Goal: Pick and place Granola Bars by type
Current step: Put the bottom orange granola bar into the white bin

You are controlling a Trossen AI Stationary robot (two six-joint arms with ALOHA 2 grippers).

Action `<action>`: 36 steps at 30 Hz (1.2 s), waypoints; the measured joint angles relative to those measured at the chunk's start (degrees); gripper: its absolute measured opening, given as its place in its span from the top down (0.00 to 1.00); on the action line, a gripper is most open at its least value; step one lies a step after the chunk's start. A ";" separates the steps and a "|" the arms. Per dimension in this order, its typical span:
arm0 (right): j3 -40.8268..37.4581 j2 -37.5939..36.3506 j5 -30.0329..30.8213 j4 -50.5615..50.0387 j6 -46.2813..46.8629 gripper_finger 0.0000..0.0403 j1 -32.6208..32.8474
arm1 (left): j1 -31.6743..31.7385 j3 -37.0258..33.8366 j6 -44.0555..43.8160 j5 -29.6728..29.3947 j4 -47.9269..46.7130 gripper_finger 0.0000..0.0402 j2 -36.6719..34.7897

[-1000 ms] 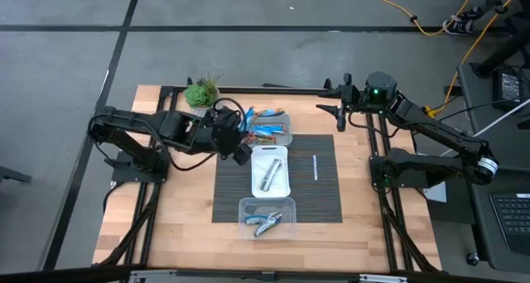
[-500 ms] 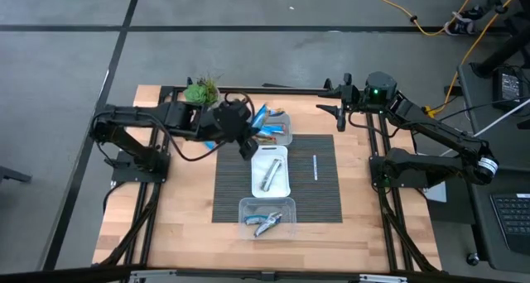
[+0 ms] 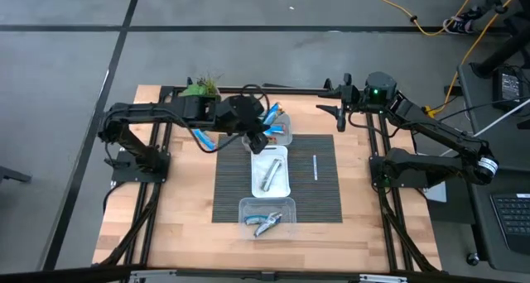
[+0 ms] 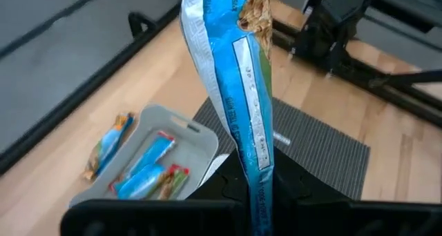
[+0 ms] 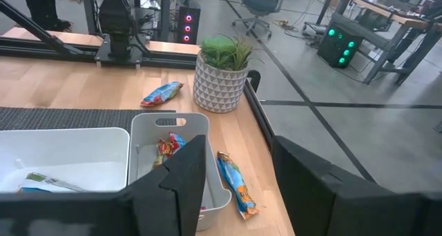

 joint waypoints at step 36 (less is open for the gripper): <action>0.00 -0.02 0.00 -0.55 0.00 0.58 0.11 | 1.80 -0.02 6.39 7.77 0.34 0.96 20.05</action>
